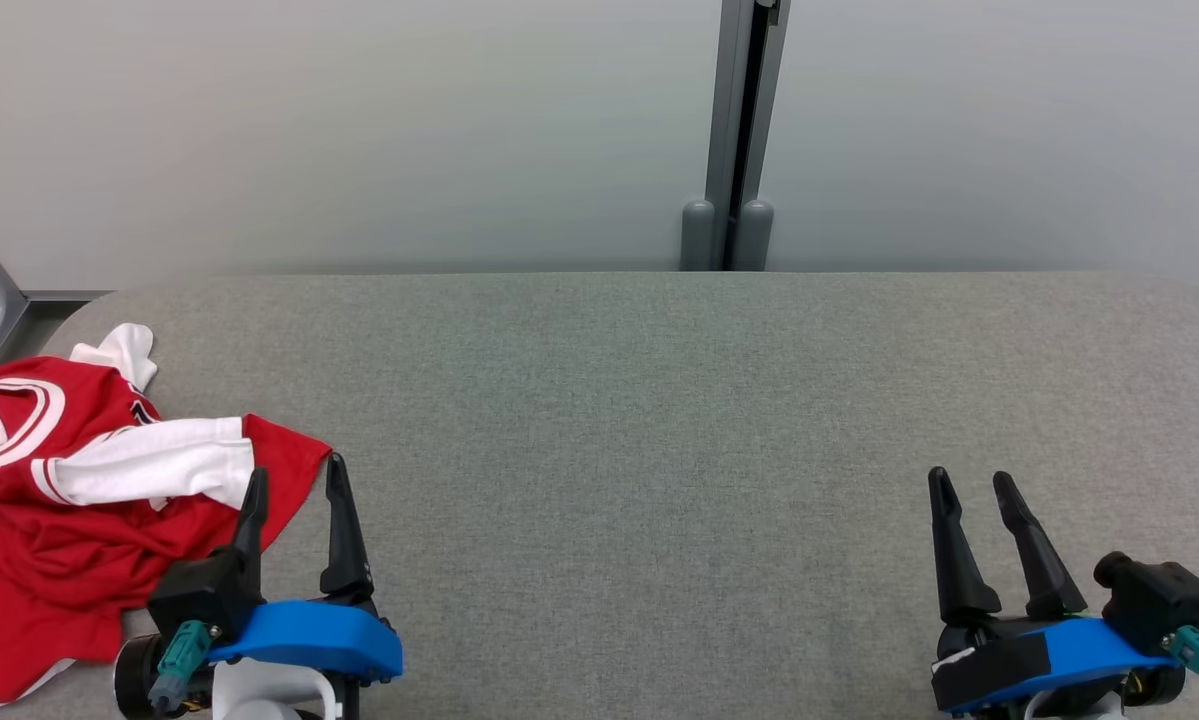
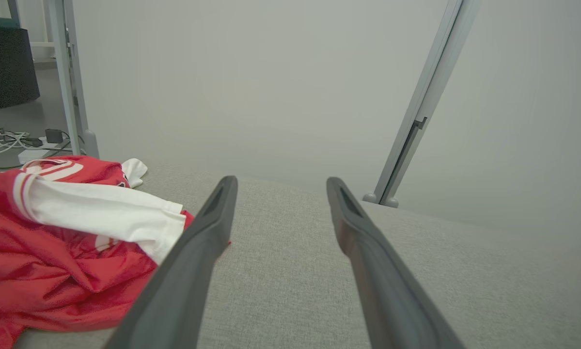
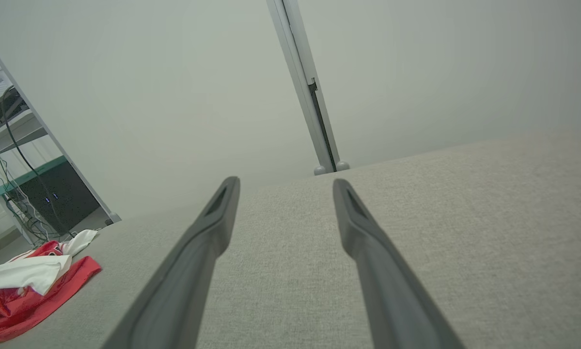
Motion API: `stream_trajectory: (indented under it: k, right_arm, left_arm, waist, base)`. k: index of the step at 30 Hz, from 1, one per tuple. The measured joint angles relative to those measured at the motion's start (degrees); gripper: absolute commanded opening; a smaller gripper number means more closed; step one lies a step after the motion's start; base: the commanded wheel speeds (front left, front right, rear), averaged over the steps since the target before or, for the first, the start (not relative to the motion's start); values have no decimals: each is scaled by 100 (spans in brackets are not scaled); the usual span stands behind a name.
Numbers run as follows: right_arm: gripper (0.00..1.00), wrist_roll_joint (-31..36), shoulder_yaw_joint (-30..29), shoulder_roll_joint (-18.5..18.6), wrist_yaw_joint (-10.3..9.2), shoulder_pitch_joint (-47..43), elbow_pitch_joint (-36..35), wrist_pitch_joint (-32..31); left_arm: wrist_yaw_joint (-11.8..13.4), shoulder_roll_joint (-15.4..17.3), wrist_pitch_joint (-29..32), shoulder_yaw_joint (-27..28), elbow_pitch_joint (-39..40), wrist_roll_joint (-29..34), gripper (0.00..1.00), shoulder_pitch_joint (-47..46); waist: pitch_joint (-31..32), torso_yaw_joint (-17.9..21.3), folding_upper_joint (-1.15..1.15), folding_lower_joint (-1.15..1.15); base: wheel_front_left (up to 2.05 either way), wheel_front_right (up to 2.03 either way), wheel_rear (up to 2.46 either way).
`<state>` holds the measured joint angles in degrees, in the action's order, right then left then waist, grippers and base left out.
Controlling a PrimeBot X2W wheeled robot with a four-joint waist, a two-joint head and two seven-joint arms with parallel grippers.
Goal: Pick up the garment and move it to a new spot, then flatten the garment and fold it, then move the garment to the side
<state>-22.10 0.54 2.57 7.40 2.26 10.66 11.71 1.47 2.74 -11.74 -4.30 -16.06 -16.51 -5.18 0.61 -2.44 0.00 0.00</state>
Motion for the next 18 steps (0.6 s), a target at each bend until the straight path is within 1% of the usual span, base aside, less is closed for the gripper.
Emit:
stream_trajectory:
  k: [5,18]
  right_arm:
    - [100,292,7,2,0,0,31,73]
    - [100,901,42,7,1,1,124,224]
  left_arm:
    - [12,4,-68,-11,-67,260,100,-45]
    - [-57,9,-212,-109,-321,655,100,-107]
  waist:
    - [17,-12,0,0]
    - [33,-58,0,0]
  base:
    - [0,0,0]
    - [0,0,0]
